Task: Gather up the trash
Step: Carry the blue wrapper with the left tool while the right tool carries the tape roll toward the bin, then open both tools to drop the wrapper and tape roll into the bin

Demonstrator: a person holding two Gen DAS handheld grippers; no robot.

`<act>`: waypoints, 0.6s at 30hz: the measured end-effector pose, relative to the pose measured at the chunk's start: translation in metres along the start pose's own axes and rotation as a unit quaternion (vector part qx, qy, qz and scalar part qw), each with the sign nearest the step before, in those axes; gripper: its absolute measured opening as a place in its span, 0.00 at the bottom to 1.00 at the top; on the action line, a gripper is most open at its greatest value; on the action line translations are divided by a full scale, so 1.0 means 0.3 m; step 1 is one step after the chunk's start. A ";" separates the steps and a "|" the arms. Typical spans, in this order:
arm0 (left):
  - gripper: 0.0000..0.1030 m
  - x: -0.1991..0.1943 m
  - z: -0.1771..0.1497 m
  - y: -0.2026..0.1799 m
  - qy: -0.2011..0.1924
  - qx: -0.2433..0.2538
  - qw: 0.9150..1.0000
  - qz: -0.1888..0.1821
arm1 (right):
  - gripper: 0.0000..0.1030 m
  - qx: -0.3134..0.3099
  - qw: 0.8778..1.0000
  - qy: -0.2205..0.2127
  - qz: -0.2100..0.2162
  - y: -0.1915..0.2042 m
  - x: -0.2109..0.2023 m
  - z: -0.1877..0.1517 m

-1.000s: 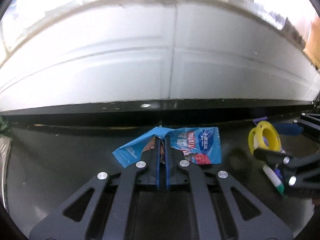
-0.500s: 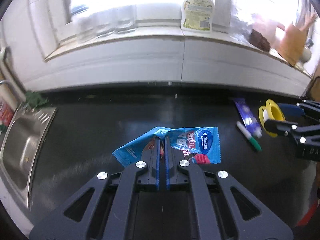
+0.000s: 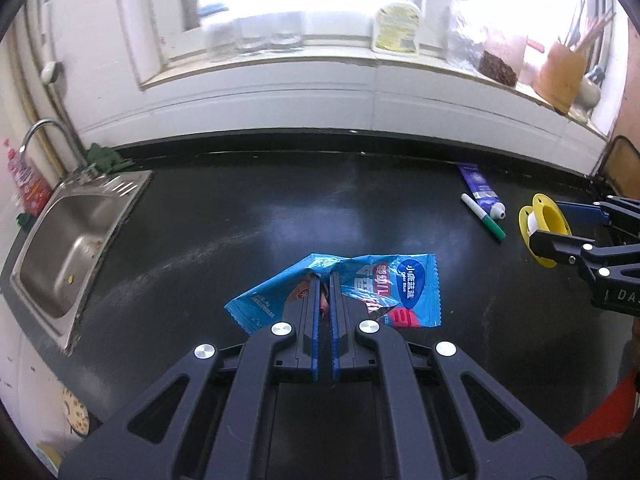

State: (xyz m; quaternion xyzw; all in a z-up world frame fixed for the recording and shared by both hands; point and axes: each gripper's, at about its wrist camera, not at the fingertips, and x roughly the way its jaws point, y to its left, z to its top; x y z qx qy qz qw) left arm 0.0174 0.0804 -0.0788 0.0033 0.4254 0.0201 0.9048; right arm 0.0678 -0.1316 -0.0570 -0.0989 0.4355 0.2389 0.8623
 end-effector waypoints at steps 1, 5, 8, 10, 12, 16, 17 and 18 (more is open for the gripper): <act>0.03 -0.018 -0.009 0.019 -0.003 -0.005 1.000 0.004 | 0.53 -0.006 1.000 -0.004 0.006 0.031 -0.007 0.009; 0.03 -0.104 -0.057 0.135 -0.014 -0.044 0.998 0.035 | 0.53 -0.041 0.998 -0.013 0.041 0.182 0.006 0.060; 0.03 -0.178 -0.135 0.262 -0.016 -0.088 0.994 0.071 | 0.53 -0.084 0.993 -0.015 0.085 0.364 0.035 0.101; 0.03 -0.231 -0.211 0.364 -0.012 -0.122 0.987 0.100 | 0.53 -0.119 0.985 -0.010 0.122 0.525 0.063 0.119; 0.03 -0.283 -0.308 0.471 -0.002 -0.161 0.978 0.131 | 0.53 -0.147 0.978 -0.004 0.151 0.659 0.092 0.125; 0.03 -0.364 -0.534 0.667 0.025 -0.241 0.952 0.185 | 0.53 -0.215 0.950 0.023 0.225 1.005 0.154 0.096; 0.03 -0.380 -0.595 0.712 0.032 -0.261 0.945 0.195 | 0.53 -0.232 0.941 0.033 0.243 1.096 0.171 0.078; 0.03 -0.397 -0.671 0.762 0.039 -0.283 0.936 0.206 | 0.53 -0.247 0.932 0.043 0.260 1.184 0.189 0.055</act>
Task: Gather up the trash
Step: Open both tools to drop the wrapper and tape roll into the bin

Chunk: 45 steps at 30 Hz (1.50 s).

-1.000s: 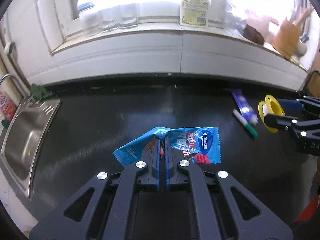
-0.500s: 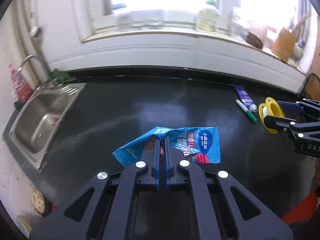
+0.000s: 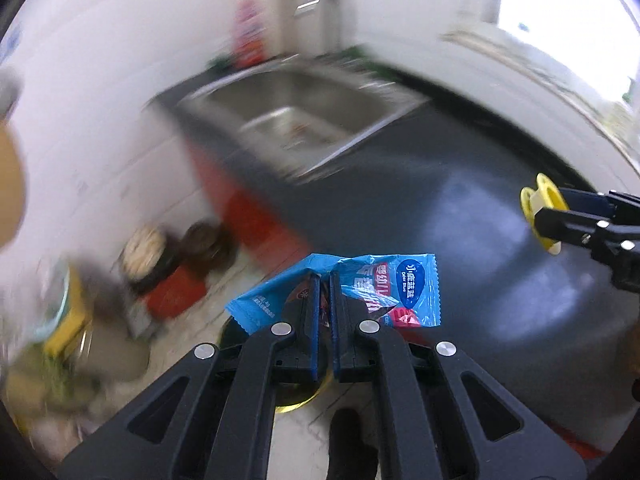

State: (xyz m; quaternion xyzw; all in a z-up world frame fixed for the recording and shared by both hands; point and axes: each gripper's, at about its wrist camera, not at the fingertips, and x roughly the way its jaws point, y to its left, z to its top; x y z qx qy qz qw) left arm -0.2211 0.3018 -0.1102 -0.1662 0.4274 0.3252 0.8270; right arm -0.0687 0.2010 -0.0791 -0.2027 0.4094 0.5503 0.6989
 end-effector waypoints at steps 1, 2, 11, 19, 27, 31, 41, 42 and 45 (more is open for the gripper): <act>0.03 0.012 -0.026 0.054 0.005 -0.014 1.000 0.008 | 0.53 -0.010 1.000 0.007 0.011 0.046 0.042 0.016; 0.03 0.035 -0.067 0.131 0.012 -0.031 0.999 0.020 | 0.53 -0.023 0.999 0.016 0.028 0.109 0.103 0.031; 0.03 0.312 -0.301 0.404 0.064 -0.106 0.992 0.021 | 0.54 -0.068 0.990 0.111 0.062 0.384 0.590 0.017; 0.04 0.601 -0.388 0.404 0.100 -0.122 0.987 -0.030 | 0.54 -0.086 0.982 0.162 0.036 0.404 0.847 -0.015; 0.18 0.721 -0.430 0.414 0.117 -0.133 0.982 -0.064 | 0.64 -0.102 0.976 0.192 0.030 0.395 0.985 -0.031; 0.72 0.722 -0.436 0.423 0.110 -0.135 0.983 -0.054 | 0.74 -0.107 0.974 0.197 0.035 0.388 0.993 -0.040; 0.72 0.654 -0.432 0.418 0.107 -0.133 0.984 -0.039 | 0.74 -0.108 0.975 0.185 0.055 0.400 0.923 -0.027; 0.72 0.639 -0.429 0.415 0.106 -0.132 0.985 -0.036 | 0.74 -0.108 0.976 0.182 0.058 0.401 0.904 -0.021; 0.75 0.565 -0.399 0.405 0.097 -0.122 0.987 -0.026 | 0.74 -0.100 0.980 0.161 0.061 0.397 0.800 0.012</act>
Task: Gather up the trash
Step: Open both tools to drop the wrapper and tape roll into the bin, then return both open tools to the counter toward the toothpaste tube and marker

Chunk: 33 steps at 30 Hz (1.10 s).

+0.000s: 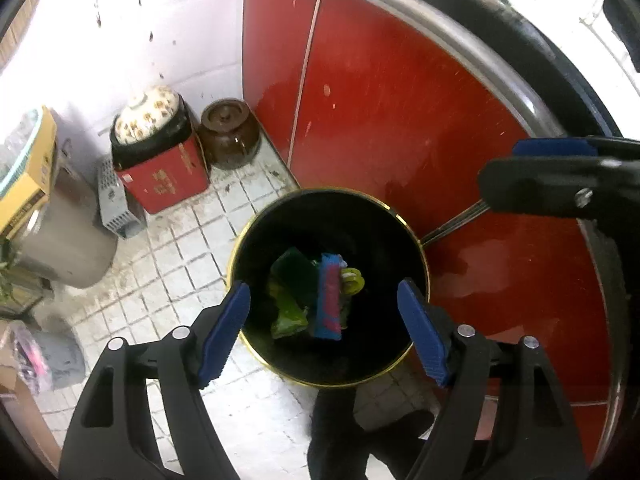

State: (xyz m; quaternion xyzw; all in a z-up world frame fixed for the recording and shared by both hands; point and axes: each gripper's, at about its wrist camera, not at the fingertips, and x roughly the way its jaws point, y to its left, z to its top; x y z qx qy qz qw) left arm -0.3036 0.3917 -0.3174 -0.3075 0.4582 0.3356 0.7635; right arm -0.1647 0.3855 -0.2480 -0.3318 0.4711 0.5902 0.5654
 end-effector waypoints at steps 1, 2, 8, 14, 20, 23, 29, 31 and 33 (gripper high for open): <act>0.79 -0.039 0.010 -0.015 -0.006 0.008 1.000 0.009 | 0.74 0.004 1.000 -0.013 -0.002 -0.007 -0.064 -0.008; 0.82 -0.086 0.023 -0.037 -0.014 0.018 1.000 0.021 | 0.74 0.009 1.000 -0.027 -0.006 -0.019 -0.127 -0.017; 0.93 -0.381 0.124 -0.296 -0.084 0.116 0.990 0.012 | 0.81 0.112 0.982 -0.123 -0.086 -0.190 -0.621 -0.195; 0.93 -0.534 0.173 -0.771 -0.121 0.269 0.950 -0.098 | 0.83 0.263 0.924 -0.189 -0.204 -0.405 -1.048 -0.578; 0.93 -0.610 0.106 -1.237 -0.132 0.393 0.890 -0.190 | 0.84 0.408 0.834 -0.219 -0.300 -0.570 -1.350 -1.029; 0.93 -0.655 0.033 -1.424 -0.137 0.423 0.864 -0.236 | 0.84 0.456 0.797 -0.224 -0.327 -0.614 -1.440 -1.225; 0.93 -0.670 -0.108 -1.654 -0.113 0.462 0.841 -0.259 | 0.83 0.499 0.765 -0.223 -0.341 -0.682 -1.487 -1.482; 0.93 -0.664 -0.144 -1.713 -0.109 0.478 0.833 -0.257 | 0.83 0.507 0.761 -0.223 -0.339 -0.706 -1.492 -1.531; 0.93 -0.653 -0.187 -1.775 -0.105 0.491 0.827 -0.254 | 0.83 0.515 0.757 -0.223 -0.336 -0.746 -1.493 -1.580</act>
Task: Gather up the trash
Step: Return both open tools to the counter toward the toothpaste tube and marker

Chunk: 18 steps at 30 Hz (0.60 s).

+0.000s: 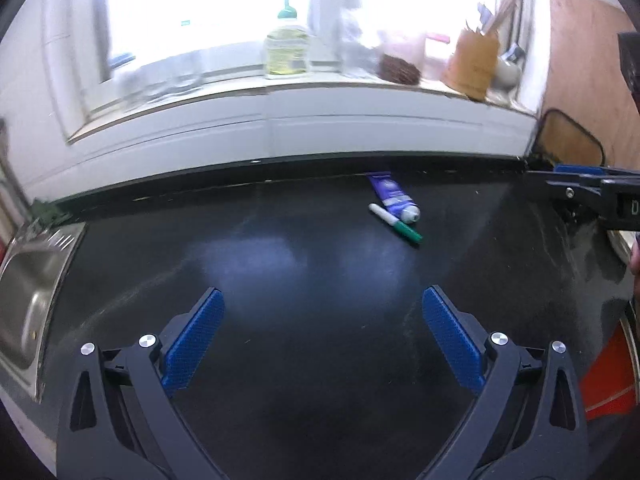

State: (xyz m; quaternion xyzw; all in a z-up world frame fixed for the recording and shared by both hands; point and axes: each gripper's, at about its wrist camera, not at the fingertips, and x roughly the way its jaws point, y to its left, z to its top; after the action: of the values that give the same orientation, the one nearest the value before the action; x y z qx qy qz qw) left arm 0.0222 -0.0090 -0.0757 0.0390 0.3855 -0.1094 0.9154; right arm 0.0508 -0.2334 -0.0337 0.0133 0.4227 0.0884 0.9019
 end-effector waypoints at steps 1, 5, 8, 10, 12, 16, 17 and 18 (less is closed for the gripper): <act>0.93 0.026 0.013 -0.019 0.004 0.003 1.000 -0.001 | 0.83 0.002 1.000 0.002 0.000 -0.016 0.007 0.008; 0.93 0.156 0.061 -0.123 0.024 0.007 1.000 -0.015 | 0.83 0.007 1.000 0.009 -0.002 -0.115 0.078 0.045; 0.93 0.259 0.104 -0.204 0.028 0.014 0.999 -0.008 | 0.83 0.011 1.000 0.021 -0.004 -0.174 0.138 0.073; 0.93 0.347 0.137 -0.246 0.033 0.005 0.999 -0.005 | 0.83 0.011 0.999 0.032 -0.006 -0.215 0.185 0.088; 0.93 0.443 0.161 -0.275 0.047 -0.004 0.999 -0.001 | 0.83 0.010 0.999 0.043 -0.005 -0.251 0.230 0.101; 0.93 0.612 0.168 -0.308 0.085 -0.020 0.996 0.018 | 0.83 0.004 0.998 0.067 -0.002 -0.320 0.327 0.118; 0.93 0.640 0.168 -0.310 0.093 -0.026 0.995 0.019 | 0.83 0.004 0.997 0.073 -0.001 -0.334 0.347 0.120; 0.93 0.678 0.167 -0.312 0.102 -0.032 0.994 0.020 | 0.83 0.006 0.997 0.078 0.001 -0.347 0.366 0.123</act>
State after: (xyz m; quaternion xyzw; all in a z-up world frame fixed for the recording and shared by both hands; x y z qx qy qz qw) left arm 0.1737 -0.1424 -0.1849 0.0281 0.4797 -0.0735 0.8739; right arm 0.1631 -0.3154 -0.1038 0.0121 0.4924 0.0880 0.8658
